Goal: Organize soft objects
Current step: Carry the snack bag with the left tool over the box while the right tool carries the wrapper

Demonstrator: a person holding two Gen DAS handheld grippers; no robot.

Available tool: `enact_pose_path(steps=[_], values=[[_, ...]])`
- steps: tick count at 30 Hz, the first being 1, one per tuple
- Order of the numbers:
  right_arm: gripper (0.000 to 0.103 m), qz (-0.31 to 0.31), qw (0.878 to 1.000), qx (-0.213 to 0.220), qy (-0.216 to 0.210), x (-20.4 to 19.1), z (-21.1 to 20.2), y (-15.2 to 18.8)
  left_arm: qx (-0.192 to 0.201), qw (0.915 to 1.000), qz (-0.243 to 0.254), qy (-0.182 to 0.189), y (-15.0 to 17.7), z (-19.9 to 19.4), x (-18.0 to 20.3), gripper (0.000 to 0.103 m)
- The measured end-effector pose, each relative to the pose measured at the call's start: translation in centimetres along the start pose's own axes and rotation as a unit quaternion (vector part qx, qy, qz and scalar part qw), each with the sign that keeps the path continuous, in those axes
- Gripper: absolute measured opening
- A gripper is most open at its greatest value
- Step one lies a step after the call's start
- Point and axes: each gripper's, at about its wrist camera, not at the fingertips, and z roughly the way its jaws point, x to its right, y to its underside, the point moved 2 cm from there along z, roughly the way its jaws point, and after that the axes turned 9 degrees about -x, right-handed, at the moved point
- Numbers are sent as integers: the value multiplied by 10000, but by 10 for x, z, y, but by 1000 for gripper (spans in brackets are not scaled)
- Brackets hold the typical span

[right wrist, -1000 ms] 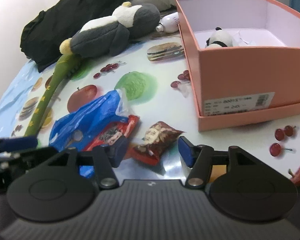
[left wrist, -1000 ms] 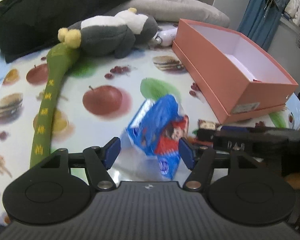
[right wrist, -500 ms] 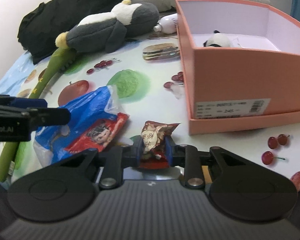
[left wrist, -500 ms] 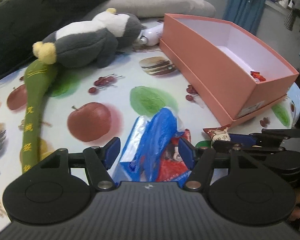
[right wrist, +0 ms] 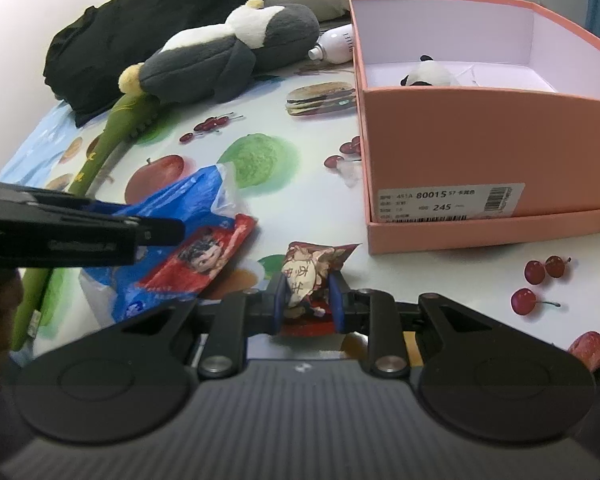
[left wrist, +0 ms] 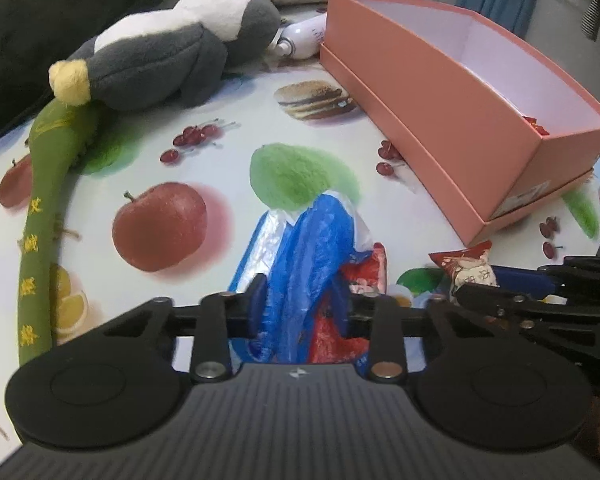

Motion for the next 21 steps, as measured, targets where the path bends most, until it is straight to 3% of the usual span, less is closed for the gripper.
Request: enact_pose_path(steps=[5, 8, 21], values=[[27, 1, 10000, 98, 12, 0, -9, -1, 76, 9996, -243, -99, 6, -3, 2, 13], [27, 10, 9999, 156, -2, -1, -16, 0, 186, 9990, -404, -104, 9, -11, 4, 9], [27, 24, 9984, 548, -104, -9, -76, 0, 812, 9902, -1121, 159, 29, -76, 7, 7]])
